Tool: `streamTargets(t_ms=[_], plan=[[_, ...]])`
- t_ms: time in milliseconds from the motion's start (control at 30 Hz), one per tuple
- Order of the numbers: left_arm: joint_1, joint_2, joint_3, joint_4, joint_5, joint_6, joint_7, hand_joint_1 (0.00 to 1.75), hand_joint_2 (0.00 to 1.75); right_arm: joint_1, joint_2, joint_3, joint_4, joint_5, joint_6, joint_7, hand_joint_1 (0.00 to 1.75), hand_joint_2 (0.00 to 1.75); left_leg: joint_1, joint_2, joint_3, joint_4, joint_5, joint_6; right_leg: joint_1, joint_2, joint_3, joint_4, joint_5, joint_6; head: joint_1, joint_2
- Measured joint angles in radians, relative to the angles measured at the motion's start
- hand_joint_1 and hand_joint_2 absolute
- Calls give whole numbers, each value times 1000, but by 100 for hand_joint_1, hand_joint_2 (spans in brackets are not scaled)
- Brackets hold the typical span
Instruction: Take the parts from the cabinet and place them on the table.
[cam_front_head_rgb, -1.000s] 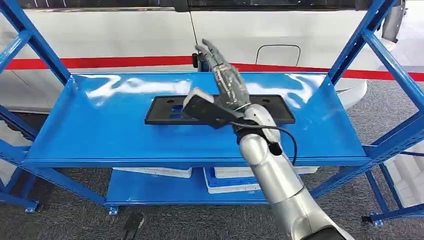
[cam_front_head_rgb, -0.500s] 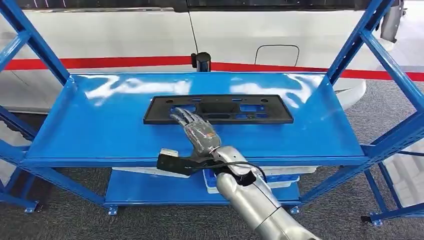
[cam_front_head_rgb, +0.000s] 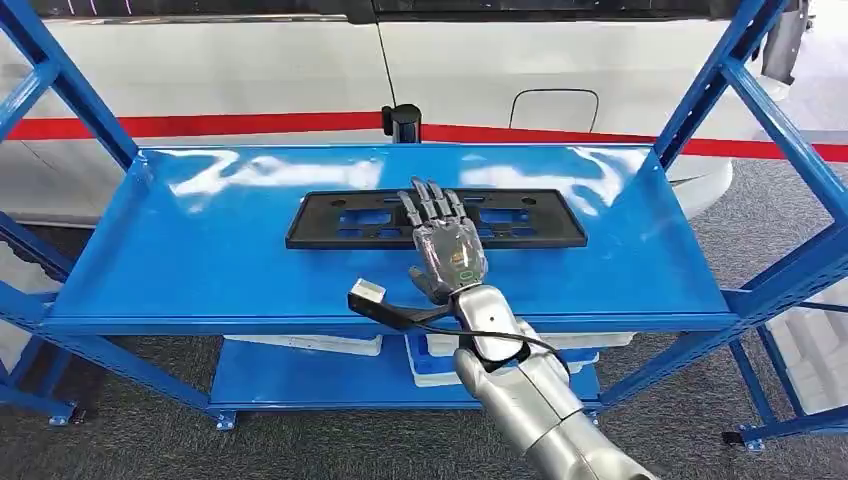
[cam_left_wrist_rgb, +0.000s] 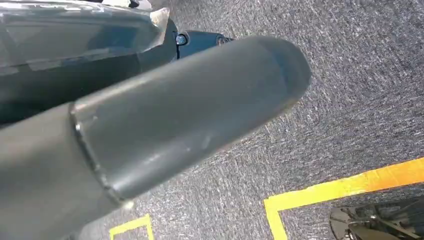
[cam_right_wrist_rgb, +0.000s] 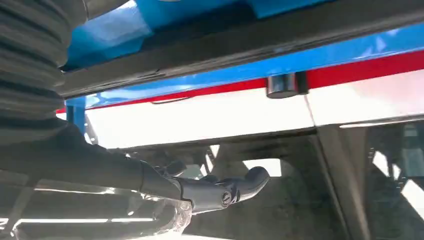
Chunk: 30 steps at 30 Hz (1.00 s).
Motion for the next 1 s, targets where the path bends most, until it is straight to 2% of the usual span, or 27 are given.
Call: streamTargets(t_ms=[167,367,533,933,967,1000], plan=[[0,0,0,0,-3,0,-2,0,0,2,-1,-22,2,11,0,3,0,175,0,0,0,0,0,0,0,0,0,0,0,0,0,0],[0,0,-1,1,-24,1,-17,0,0,13,4,-80,46,83,41,28,0,175,0,0,0,0,0,0,0,0,0,0,0,0,0,0],[-1,0,-10,1,-50,1,-24,0,0,-32,29,-90,173,112,50,120,0,175,0,1,2,0,0,0,0,0,1,0,0,0,0,0],[-2,-8,-27,1,-85,10,-45,0,0,-143,74,-108,347,114,96,196,0,175,0,2,14,0,-2,0,0,0,9,-1,-2,2,0,0],[-2,-10,-29,1,-87,10,-45,0,0,-151,77,-114,357,114,101,199,38,175,0,2,14,0,-2,0,0,0,11,-1,-2,2,0,0],[-3,-11,-33,1,-89,8,-45,0,0,-160,80,-119,366,114,107,202,131,175,0,2,15,0,-2,0,0,0,12,-1,-2,2,0,0]])
